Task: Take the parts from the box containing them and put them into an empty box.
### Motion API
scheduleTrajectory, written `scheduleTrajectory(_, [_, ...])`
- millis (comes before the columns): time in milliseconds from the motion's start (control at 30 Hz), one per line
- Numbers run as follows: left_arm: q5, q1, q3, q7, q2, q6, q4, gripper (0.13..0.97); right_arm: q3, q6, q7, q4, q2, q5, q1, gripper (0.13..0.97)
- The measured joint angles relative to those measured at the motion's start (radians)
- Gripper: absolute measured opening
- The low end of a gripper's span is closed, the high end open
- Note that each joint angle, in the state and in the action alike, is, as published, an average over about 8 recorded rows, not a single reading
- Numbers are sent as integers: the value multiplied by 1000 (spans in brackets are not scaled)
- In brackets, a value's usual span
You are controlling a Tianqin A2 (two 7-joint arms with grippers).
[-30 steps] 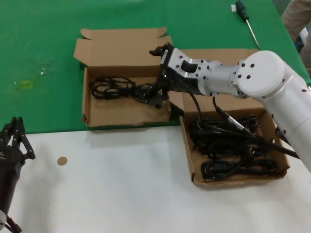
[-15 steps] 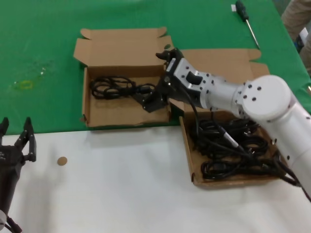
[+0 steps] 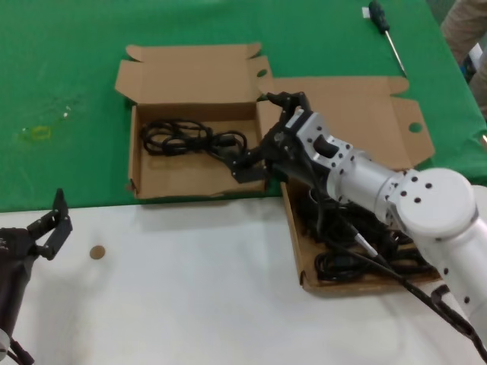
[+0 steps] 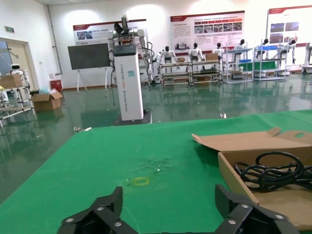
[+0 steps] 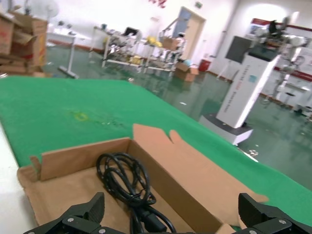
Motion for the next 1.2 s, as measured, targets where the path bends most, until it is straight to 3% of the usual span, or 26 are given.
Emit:
scheduleTrajectory(167, [0, 0, 0, 0, 0, 0, 0, 687, 32, 43, -4, 49, 4, 35, -66, 966])
scheduleTrajectory(300, [0, 0, 0, 0, 0, 0, 0, 687, 58, 77, -6, 89, 7, 62, -119, 966])
scheduleTrajectory(567, [0, 0, 0, 0, 0, 0, 0, 851, 109, 146, -12, 168, 14, 118, -225, 966])
scheduleTrajectory(867, [0, 0, 0, 0, 0, 0, 0, 944, 166, 223, -19, 256, 21, 180, -343, 966])
scheduleTrajectory(1200, [0, 0, 0, 0, 0, 0, 0, 966, 230, 309, -26, 354, 29, 249, -475, 966])
